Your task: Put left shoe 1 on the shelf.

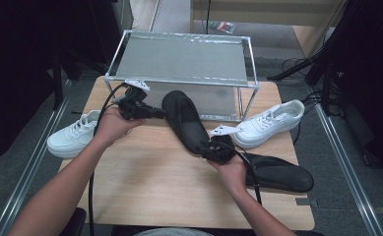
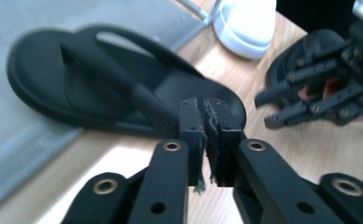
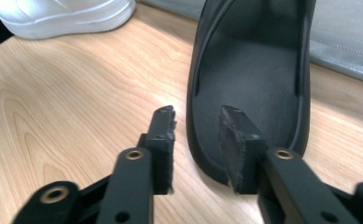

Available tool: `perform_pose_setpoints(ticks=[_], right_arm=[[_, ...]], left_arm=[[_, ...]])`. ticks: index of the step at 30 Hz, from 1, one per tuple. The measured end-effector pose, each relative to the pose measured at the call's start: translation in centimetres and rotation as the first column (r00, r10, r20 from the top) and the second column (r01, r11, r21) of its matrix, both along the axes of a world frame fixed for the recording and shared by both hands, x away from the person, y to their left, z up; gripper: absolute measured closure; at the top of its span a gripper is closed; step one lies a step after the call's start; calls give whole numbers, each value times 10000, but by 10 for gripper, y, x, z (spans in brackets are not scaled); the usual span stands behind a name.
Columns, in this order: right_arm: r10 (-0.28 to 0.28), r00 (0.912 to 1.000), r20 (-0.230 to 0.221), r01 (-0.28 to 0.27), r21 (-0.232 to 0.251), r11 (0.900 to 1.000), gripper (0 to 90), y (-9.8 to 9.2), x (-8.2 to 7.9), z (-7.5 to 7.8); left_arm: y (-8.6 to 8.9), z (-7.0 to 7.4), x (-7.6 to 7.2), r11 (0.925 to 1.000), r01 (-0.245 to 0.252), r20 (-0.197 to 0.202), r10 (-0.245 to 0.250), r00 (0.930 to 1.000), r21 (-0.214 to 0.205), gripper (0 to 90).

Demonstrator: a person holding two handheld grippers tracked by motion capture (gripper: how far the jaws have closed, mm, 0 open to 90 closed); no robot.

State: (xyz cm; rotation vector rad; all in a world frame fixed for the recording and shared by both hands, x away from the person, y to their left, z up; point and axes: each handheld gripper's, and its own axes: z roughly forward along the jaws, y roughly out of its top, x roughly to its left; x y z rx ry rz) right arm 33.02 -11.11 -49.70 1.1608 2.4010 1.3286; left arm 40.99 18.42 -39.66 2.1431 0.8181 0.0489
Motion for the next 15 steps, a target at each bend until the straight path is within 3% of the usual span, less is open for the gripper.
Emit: perform_pose_setpoints(ticks=[5,8,10,15], right_arm=[[53,10000,-38,-53,-72,10000,856,-2,-3,-4],[142,9994,-303,-146,-132,9998,887,-3,-1,-9],[119,9992,-376,-129,-282,9995,900,-4,0,-12],[34,9989,-477,-61,-560,9984,900,-6,5,-16]], left_arm=[[-4,21,15,9997,251,306,-252,9992,23,900],[-7,31,24,9994,341,284,-342,9990,72,900],[-10,37,30,9988,365,563,-382,9977,320,900],[-13,50,45,9981,389,937,-433,9947,484,900]])
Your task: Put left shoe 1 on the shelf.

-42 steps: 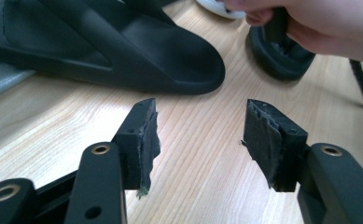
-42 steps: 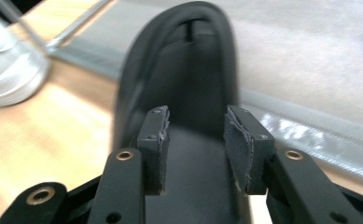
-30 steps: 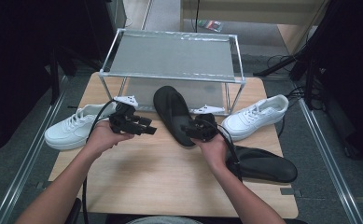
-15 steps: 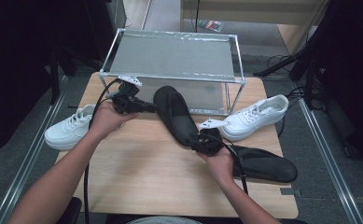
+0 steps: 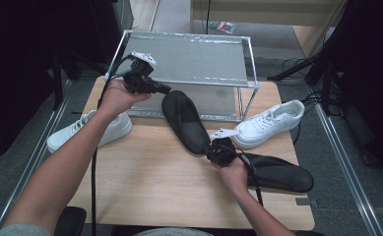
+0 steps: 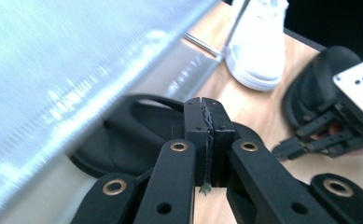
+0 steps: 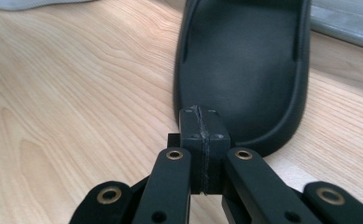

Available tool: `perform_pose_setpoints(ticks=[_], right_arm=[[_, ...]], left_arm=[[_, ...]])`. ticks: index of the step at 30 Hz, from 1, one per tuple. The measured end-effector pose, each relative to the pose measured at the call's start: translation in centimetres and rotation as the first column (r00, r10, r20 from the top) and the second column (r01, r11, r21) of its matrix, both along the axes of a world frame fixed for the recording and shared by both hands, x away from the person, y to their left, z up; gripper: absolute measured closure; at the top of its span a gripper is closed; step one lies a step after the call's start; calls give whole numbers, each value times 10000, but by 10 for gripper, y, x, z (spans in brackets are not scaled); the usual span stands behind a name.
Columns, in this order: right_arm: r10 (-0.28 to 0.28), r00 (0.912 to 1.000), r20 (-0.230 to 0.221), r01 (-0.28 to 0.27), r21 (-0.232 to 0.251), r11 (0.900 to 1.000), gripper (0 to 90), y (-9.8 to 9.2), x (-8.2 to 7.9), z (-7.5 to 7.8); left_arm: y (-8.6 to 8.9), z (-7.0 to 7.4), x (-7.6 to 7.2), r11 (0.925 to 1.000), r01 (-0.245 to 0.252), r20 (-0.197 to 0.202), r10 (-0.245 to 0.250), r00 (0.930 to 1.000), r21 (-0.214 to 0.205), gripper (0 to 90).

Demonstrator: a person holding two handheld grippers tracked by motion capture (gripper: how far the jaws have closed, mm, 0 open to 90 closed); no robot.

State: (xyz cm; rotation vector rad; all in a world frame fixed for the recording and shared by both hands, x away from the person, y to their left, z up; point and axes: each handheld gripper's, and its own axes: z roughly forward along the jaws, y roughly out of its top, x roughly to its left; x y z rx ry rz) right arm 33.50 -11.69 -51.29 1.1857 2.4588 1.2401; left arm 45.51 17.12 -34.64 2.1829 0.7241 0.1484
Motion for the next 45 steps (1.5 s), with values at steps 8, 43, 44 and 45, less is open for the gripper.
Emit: perform_pose_setpoints(ticks=[8,43,44,45], right_arm=[[-157,9996,-249,153,-131,9998,900,-3,5,-6],[-199,9996,-176,201,144,9997,900,34,24,-15],[-166,9997,-150,168,150,9997,900,38,26,-15],[-133,9999,-26,133,106,9999,900,42,28,-15]], left_arm=[[0,9,32,9991,-259,167,254,9995,333,900],[8,-4,52,9952,-814,2,815,9967,544,900],[8,-4,52,9952,-832,13,832,9965,522,900],[8,-4,51,9948,-860,33,860,9963,542,900]])
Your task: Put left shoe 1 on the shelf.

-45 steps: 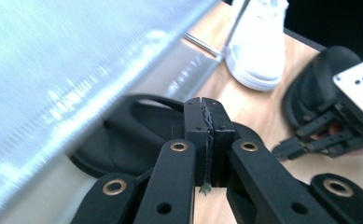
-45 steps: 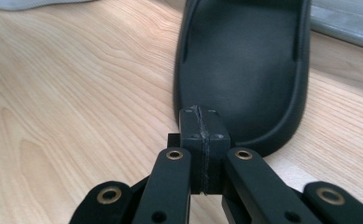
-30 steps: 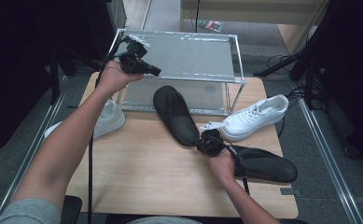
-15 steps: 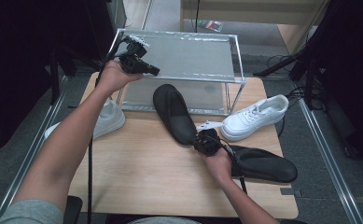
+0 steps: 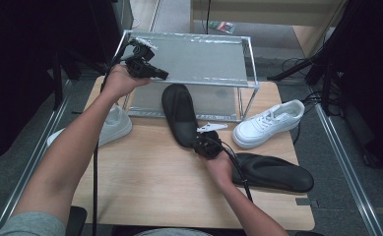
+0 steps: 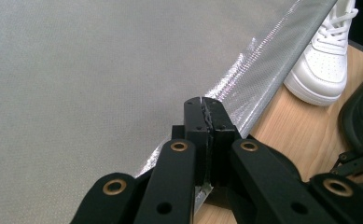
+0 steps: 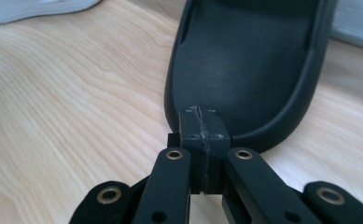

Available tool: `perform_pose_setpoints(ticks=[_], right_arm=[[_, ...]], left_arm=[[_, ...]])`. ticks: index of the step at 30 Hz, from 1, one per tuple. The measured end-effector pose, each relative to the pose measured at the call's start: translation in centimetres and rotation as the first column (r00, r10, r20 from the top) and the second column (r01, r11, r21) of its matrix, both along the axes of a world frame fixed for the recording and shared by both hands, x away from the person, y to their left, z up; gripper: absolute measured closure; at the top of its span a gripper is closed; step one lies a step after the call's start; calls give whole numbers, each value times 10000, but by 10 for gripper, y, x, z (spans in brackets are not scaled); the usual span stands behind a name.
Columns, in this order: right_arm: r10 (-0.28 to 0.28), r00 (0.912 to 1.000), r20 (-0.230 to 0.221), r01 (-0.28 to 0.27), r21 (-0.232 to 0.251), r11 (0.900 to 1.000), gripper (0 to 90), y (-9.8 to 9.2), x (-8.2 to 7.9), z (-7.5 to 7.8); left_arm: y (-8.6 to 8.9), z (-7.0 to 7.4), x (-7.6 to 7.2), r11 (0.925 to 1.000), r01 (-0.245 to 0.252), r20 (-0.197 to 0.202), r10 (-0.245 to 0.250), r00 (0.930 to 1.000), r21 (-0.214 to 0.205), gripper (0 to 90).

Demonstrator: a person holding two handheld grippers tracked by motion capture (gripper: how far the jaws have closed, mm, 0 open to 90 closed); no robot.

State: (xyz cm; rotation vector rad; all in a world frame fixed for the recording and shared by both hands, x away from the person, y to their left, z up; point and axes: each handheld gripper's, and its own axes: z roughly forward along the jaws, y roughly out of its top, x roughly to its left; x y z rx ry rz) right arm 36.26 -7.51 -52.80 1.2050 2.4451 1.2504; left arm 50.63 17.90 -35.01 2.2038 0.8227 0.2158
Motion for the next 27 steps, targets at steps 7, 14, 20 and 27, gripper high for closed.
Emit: perform_pose_setpoints(ticks=[7,14,20,27], right_arm=[[65,9998,204,-68,127,9999,900,24,13,-2],[-268,9989,373,249,507,9984,900,32,20,-7],[-550,9980,303,529,664,9964,900,35,32,-4],[-638,9958,657,607,490,9970,900,41,49,10]], left_arm=[[0,0,0,10000,-31,-36,31,10000,-12,900],[-1,0,-1,10000,-78,18,78,10000,59,900],[0,0,0,10000,-80,-47,80,10000,-27,900],[0,0,0,9999,-100,-89,99,9999,-65,900]])
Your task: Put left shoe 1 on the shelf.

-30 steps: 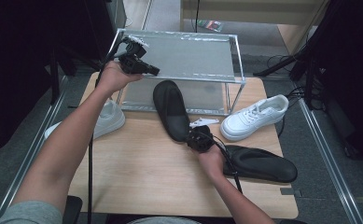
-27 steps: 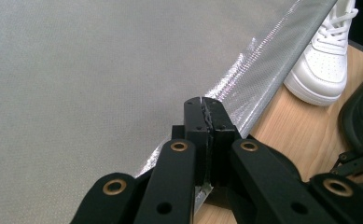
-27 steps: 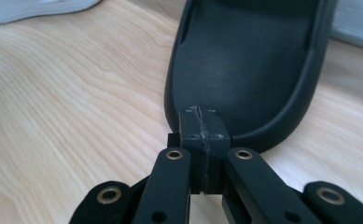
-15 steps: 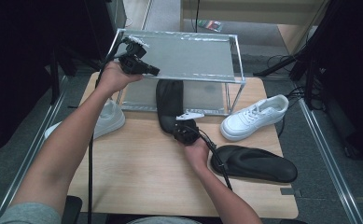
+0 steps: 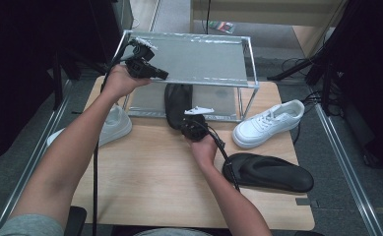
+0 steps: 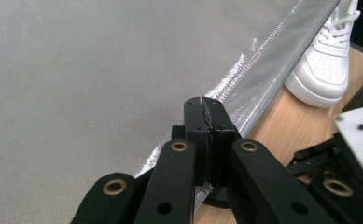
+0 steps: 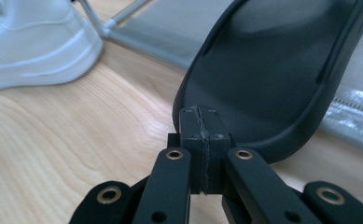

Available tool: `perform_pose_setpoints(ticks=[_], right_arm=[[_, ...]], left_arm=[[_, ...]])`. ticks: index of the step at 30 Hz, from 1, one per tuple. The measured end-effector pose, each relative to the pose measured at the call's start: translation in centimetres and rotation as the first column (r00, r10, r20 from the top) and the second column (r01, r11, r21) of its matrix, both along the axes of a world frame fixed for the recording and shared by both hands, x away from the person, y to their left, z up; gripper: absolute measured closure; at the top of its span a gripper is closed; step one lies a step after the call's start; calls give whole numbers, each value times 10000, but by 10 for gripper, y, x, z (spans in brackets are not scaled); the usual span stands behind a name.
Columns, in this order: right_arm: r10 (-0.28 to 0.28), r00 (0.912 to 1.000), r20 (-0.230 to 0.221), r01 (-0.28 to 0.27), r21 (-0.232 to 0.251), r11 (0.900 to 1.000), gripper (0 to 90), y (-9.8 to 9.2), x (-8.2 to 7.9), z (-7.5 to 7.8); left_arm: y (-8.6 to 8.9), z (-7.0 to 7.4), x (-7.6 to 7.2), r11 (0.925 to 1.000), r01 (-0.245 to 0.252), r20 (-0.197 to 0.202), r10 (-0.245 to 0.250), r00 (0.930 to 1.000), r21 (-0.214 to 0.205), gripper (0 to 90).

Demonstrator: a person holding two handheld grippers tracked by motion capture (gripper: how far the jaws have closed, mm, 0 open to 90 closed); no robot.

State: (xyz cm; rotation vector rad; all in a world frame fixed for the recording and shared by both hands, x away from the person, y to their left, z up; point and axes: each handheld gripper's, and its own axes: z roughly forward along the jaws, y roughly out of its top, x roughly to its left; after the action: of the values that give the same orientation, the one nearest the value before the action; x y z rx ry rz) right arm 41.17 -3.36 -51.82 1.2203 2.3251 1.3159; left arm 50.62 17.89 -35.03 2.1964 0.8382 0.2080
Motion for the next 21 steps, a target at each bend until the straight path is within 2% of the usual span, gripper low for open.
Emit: perform_pose_setpoints(ticks=[2,4,6,11,18,21], right_arm=[[-76,9998,-156,79,170,9998,900,0,6,-1],[-175,9983,-556,204,529,9984,900,0,12,-1],[-215,9978,-621,258,695,9972,900,2,18,-2],[-303,9976,-624,341,612,9975,900,10,29,-3],[-142,9985,-525,153,194,9997,900,19,43,-1],[-205,9985,-515,218,243,9995,900,20,46,-2]], left_arm=[[0,0,0,10000,-5,-30,5,10000,8,900],[0,0,0,10000,-12,1,12,10000,-9,900],[0,0,-1,10000,-17,15,17,10000,-34,900],[3,-2,0,9996,-40,-68,38,10000,-294,900],[1,-2,-3,9997,-147,155,150,9998,-185,900],[4,-3,-2,9992,-173,0,173,9999,-369,900]])
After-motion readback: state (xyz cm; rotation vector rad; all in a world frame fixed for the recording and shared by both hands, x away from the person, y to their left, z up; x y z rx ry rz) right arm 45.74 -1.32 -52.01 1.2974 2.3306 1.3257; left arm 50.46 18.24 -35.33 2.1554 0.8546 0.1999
